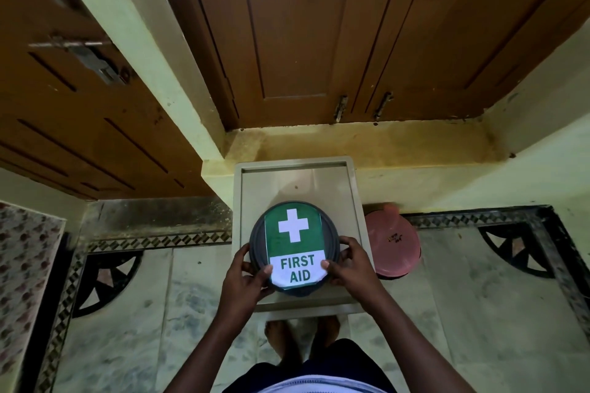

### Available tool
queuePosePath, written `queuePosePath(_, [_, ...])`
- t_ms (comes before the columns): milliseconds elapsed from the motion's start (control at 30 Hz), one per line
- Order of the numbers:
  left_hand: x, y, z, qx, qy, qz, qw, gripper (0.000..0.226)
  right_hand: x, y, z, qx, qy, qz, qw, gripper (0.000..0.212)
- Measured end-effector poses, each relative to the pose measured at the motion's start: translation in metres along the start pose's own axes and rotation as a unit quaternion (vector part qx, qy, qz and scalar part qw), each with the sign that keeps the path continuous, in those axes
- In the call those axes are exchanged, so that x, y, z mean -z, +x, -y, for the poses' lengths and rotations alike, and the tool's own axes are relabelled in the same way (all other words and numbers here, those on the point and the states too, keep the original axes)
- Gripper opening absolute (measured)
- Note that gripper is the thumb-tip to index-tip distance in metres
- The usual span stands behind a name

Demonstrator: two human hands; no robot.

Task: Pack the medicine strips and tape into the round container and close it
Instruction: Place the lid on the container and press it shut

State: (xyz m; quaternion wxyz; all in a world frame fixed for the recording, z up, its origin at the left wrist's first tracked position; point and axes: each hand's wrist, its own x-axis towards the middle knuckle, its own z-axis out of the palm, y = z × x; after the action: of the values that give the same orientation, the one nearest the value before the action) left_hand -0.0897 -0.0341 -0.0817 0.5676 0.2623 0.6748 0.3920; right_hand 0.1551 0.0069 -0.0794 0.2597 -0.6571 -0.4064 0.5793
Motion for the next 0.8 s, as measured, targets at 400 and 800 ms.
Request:
queuePosePath(400, [-0.016, 0.024, -0.018, -0.044, -0.002, 0.016, 0.999, 0.06, 0.002, 0.012, 0.025, 0.042, -0.003, -0.06, 0.997, 0.052])
queuePosePath(800, [-0.03, 0.067, -0.041, -0.068, 0.049, 0.0, 0.996, 0.057, 0.004, 0.046, 0.053, 0.039, 0.01, -0.055, 0.998, 0.051])
